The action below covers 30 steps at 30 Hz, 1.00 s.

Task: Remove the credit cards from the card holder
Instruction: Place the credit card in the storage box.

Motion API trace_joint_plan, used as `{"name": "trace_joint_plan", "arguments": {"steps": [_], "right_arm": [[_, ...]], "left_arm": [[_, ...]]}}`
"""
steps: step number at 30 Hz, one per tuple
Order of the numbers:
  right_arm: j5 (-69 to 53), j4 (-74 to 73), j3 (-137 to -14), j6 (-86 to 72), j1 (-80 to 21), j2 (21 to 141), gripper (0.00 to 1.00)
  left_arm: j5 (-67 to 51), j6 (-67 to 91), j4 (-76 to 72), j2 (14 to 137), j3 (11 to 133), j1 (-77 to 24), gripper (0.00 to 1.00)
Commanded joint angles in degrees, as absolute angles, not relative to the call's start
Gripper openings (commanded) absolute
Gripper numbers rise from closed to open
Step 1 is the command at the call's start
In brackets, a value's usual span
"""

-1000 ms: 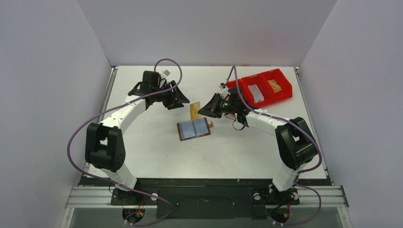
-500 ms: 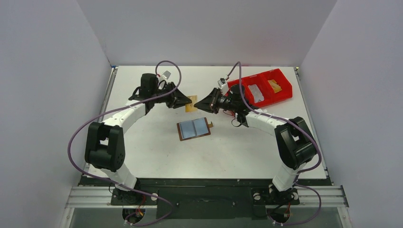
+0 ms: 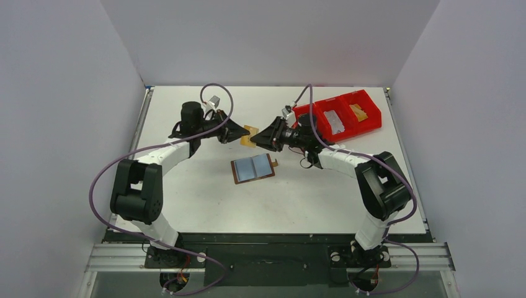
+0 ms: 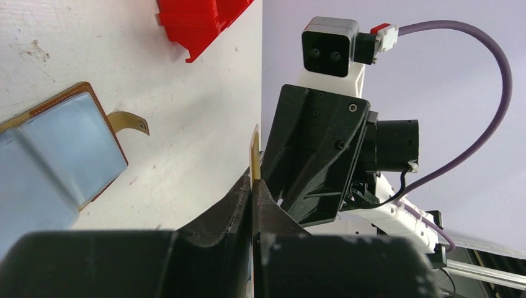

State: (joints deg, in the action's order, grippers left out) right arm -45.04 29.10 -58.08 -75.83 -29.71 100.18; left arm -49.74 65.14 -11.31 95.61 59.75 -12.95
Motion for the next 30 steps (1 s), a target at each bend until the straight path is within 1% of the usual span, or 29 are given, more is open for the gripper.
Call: {"name": "trace_joint_plan", "arguments": {"steps": [1,4,12,14,15,16,19,21,22,23,24,25,26,27,28,29,30], "right_arm": [[-44.74,39.52,-57.46,-79.08,-31.32,100.14,0.19],[-44.42,40.59,-57.41,-79.99,-31.73,100.54,0.17],[-43.02,42.74,-57.7,-81.84,-32.72,102.02,0.18],[-42.52,44.82,-57.01,-83.2,-32.82,102.35,0.17],[-42.4,45.26,-56.66,-83.57,-32.81,102.42,0.15],[-42.06,45.77,-56.54,-84.09,-32.8,102.5,0.1],[-41.19,45.95,-55.78,-84.11,-32.71,102.13,0.0],[-40.35,45.1,-55.38,-83.0,-32.35,101.29,0.0],[-39.99,42.7,-55.33,-82.06,-31.77,100.79,0.0],[-38.98,38.1,-55.43,-78.79,-31.49,99.55,0.0],[-38.39,34.43,-55.71,-76.62,-30.81,98.82,0.0],[-36.38,25.57,-56.8,-70.99,-30.52,97.13,0.0],[-34.98,20.83,-57.71,-67.88,-29.95,96.29,0.0],[-31.9,11.49,-59.67,-61.75,-29.74,94.65,0.0],[-30.23,7.81,-60.51,-59.09,-29.32,93.91,0.0],[-27.38,1.27,-61.97,-55.4,-29.07,92.78,0.0],[-26.26,-0.68,-62.36,-54.11,-28.41,92.22,0.0]], "left_arm": [[-51.53,68.65,-19.64,94.22,58.44,-13.7,0.0],[-51.87,71.02,-22.12,94.46,57.68,-13.83,0.0],[-52.25,79.41,-33.98,95.27,54.01,-14.0,0.0],[-52.1,80.22,-34.93,95.35,53.59,-13.98,0.0],[-51.92,80.27,-34.96,95.31,53.51,-13.98,0.0],[-51.84,80.21,-34.82,95.3,53.28,-14.02,0.0],[-51.78,78.91,-32.86,95.07,53.56,-14.03,0.0],[-51.55,77.09,-30.0,94.63,53.69,-13.87,0.08],[-51.22,75.3,-27.58,94.01,53.79,-13.79,0.17],[-50.31,72.59,-25.79,93.68,53.92,-13.64,0.21],[-48.92,70.35,-19.98,92.92,54.83,-13.59,0.29],[-47.8,65.31,-16.23,92.14,56.6,-13.53,0.32],[-44.91,62.41,-7.9,91.77,57.57,-13.49,0.33],[-43.33,57.2,-4.3,91.17,59.59,-13.48,0.35],[-39.95,54.97,3.54,90.94,60.64,-13.51,0.36],[-38.34,51.05,6.6,90.65,62.49,-13.46,0.37],[-35.05,49.52,12.09,90.59,63.41,-13.5,0.38]]}}
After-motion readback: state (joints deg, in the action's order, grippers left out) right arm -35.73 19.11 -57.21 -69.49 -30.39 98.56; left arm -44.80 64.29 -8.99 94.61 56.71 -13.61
